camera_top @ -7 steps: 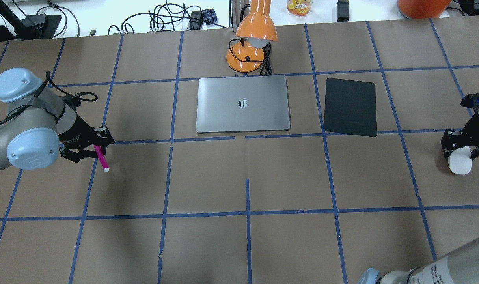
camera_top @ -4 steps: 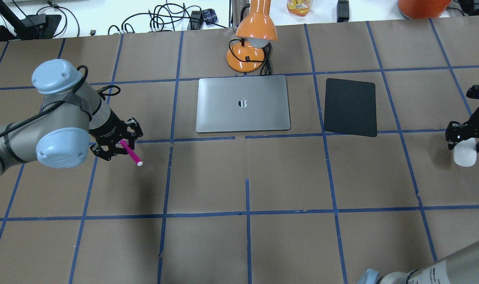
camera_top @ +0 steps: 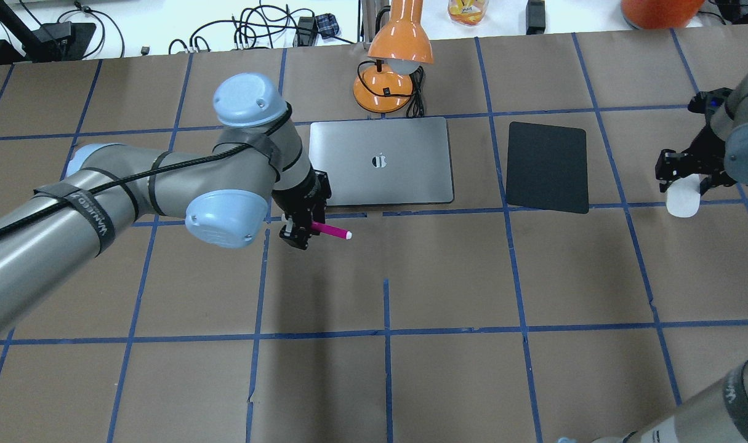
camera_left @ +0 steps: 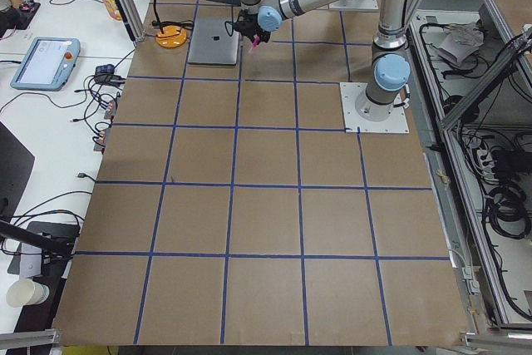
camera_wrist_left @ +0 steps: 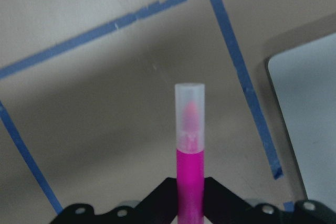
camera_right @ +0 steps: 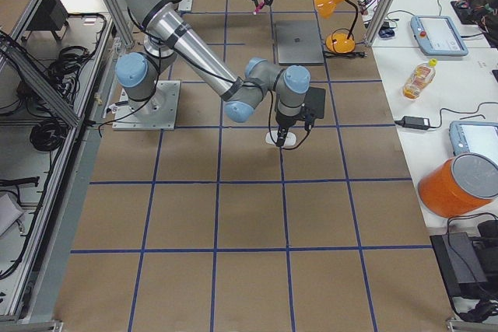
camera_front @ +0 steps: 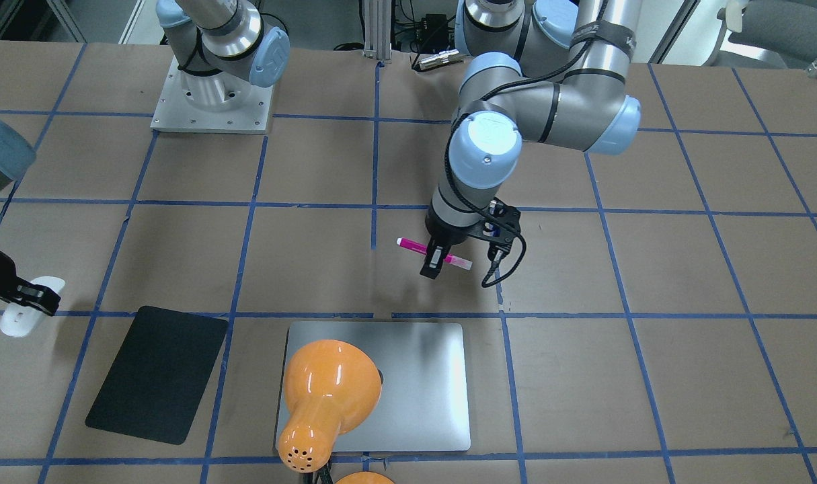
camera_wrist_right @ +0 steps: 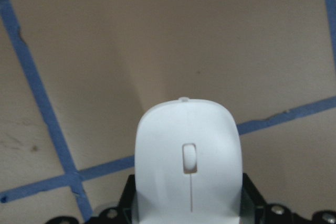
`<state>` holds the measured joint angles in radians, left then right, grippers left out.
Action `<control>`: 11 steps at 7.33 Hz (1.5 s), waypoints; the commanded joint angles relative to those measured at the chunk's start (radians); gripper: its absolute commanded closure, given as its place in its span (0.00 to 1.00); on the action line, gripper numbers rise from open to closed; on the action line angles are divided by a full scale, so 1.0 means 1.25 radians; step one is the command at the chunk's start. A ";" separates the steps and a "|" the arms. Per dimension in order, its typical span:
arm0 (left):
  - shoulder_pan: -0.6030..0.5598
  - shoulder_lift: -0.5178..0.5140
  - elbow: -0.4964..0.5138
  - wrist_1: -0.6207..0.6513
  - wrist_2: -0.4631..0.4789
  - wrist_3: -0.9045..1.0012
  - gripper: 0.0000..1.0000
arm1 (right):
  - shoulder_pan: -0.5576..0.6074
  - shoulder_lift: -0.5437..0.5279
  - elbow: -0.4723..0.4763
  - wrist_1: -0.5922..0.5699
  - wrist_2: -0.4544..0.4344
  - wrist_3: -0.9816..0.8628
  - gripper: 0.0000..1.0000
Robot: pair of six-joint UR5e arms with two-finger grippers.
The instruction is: Place pen and mouse around notebook
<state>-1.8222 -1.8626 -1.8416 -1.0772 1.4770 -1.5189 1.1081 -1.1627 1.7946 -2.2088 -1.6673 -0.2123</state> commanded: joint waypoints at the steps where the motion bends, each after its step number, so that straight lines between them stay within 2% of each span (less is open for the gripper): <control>1: -0.077 -0.082 0.035 0.009 -0.005 -0.187 1.00 | 0.111 0.038 -0.071 0.006 0.027 0.094 0.36; 2: -0.096 -0.106 0.030 0.013 -0.004 -0.191 1.00 | 0.148 0.074 -0.126 0.010 0.035 0.117 0.36; 3: -0.100 -0.133 0.039 0.062 -0.011 -0.205 1.00 | 0.175 0.112 -0.166 0.017 0.037 0.127 0.36; 4: -0.103 -0.146 0.045 0.093 -0.058 -0.233 1.00 | 0.208 0.138 -0.190 0.017 0.037 0.156 0.35; 5: -0.103 -0.153 0.042 0.090 -0.054 -0.221 0.75 | 0.235 0.152 -0.201 0.015 0.037 0.171 0.35; 6: -0.103 -0.158 0.039 0.094 -0.054 -0.205 0.01 | 0.256 0.155 -0.196 0.019 0.027 0.183 0.35; 7: -0.101 -0.153 0.048 0.101 -0.055 -0.195 0.00 | 0.261 0.157 -0.196 0.021 0.023 0.183 0.34; 8: -0.090 -0.126 0.050 0.085 -0.055 -0.059 0.00 | 0.261 0.161 -0.195 0.016 0.033 0.182 0.33; 9: -0.079 -0.091 0.051 0.041 -0.054 0.116 0.00 | 0.260 0.156 -0.194 0.022 0.028 0.182 0.21; 10: -0.058 -0.047 0.059 -0.019 -0.053 0.261 0.00 | 0.261 0.153 -0.193 0.022 0.033 0.182 0.03; 11: -0.020 0.003 0.098 -0.155 -0.054 0.430 0.00 | 0.261 0.150 -0.194 0.024 0.033 0.181 0.00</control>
<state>-1.8944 -1.9324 -1.7595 -1.1090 1.4102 -1.2394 1.4335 -0.9707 1.5525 -2.1815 -1.6278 0.0150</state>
